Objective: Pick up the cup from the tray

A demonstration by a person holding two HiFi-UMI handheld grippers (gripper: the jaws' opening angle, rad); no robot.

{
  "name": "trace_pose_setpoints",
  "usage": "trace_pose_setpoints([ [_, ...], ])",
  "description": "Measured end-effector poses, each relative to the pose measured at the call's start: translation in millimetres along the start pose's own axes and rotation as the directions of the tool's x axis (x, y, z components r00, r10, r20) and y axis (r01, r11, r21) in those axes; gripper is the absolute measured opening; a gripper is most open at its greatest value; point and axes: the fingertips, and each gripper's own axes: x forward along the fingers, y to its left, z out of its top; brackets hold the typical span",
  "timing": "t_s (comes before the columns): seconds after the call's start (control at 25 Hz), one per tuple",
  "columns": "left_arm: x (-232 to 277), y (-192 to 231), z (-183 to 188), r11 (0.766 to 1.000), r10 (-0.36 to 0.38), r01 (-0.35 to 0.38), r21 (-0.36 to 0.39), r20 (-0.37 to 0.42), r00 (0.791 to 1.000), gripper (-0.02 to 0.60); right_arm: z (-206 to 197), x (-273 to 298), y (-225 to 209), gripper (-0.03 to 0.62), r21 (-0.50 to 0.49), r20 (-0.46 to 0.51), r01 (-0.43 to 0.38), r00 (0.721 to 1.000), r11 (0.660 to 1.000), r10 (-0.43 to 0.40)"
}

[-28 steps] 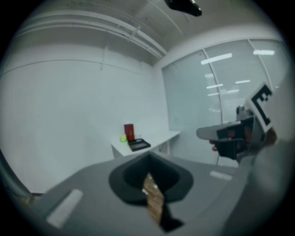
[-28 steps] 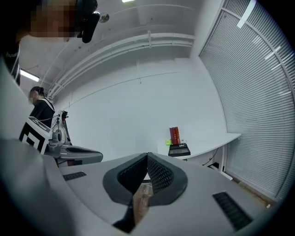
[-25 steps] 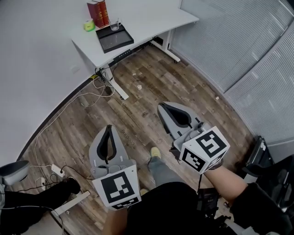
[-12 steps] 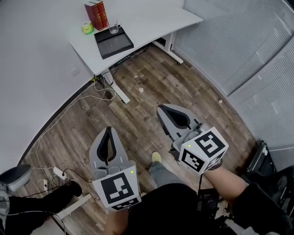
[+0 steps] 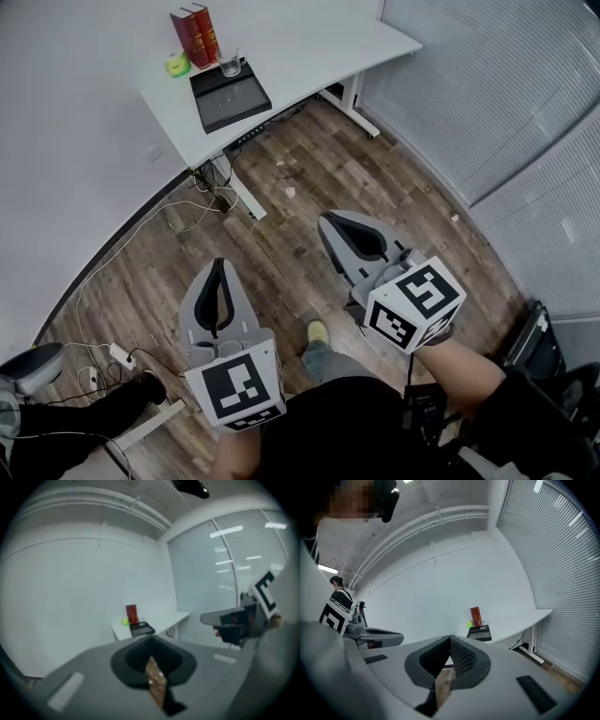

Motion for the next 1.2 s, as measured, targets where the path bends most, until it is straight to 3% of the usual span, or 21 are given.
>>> trace_pose_setpoints([
  [0.36, 17, -12, 0, 1.000, -0.002, 0.003, 0.021, -0.032, 0.999, 0.002, -2, 7, -23, 0.014, 0.020, -0.004, -0.009, 1.000, 1.000, 0.009],
  [1.04, 19, -29, 42, 0.999, 0.008, -0.011, 0.046, 0.068, 0.998, 0.002, 25, -1, -40, 0.014, 0.003, 0.067, -0.016, 0.998, 1.000, 0.016],
  [1.2, 17, -30, 44, 0.997, -0.003, -0.003, 0.082, 0.073, 0.997, 0.002, 29, -4, -42, 0.014, -0.007, 0.079, -0.009, 0.997, 1.000, 0.010],
])
